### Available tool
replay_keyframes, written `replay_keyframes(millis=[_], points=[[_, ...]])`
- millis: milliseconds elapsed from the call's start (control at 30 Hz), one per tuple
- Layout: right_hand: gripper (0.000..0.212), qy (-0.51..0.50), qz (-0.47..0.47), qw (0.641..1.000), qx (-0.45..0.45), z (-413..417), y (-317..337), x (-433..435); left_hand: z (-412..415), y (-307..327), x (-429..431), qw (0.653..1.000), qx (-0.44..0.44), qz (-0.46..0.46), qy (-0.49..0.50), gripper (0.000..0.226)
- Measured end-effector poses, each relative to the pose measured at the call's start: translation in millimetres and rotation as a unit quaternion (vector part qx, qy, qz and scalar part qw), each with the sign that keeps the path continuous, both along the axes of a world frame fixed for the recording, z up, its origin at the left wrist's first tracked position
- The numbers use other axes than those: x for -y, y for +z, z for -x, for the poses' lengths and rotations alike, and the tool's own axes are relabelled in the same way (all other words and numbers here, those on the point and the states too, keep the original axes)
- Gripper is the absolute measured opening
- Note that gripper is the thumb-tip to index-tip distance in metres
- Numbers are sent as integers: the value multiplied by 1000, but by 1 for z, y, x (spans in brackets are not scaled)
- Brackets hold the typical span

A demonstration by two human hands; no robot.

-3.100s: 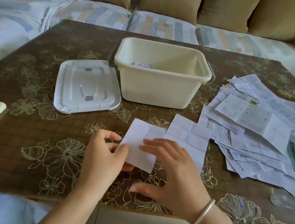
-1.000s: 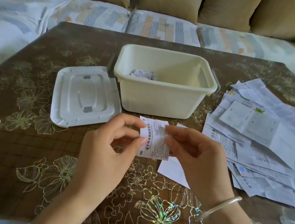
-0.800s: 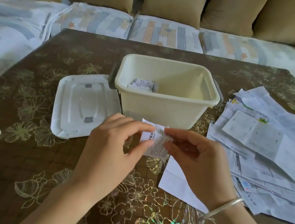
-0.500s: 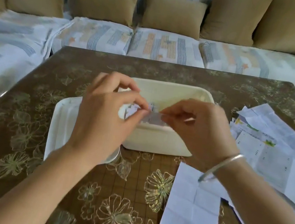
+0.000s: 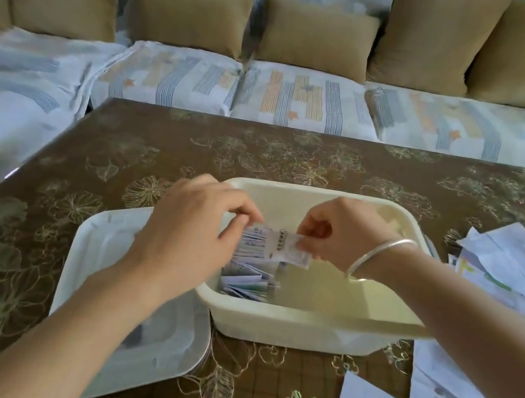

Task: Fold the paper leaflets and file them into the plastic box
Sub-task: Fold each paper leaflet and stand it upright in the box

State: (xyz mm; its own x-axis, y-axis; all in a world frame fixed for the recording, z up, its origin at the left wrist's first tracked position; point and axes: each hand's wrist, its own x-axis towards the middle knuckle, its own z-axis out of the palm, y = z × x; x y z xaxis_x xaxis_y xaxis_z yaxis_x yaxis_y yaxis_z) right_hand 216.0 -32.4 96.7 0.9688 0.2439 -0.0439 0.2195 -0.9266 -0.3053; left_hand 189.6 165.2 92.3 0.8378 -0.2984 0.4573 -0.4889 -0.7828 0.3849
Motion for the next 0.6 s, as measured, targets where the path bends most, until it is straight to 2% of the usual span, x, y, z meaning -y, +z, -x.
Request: replay_keyframes(millis=[67,167,267,433,600], points=[[9,0,27,1000,-3,-3,-5,2,-1,8,2,996,-15,-85,-34,28],[9,-5,49,999,12,-7,-9,3,-11,15,8,975,-48,-212,-35,36],[8,-9,54,998,15,-10,-10,4,-16,13,18,948,-104,-296,-52,35],[6,-16,69,997,19,-13,-12,7,-21,0,32,915,-166,-360,-69,28],[7,-26,68,997,20,-12,-15,6,-25,-6,35,919,-165,-353,-61,30]])
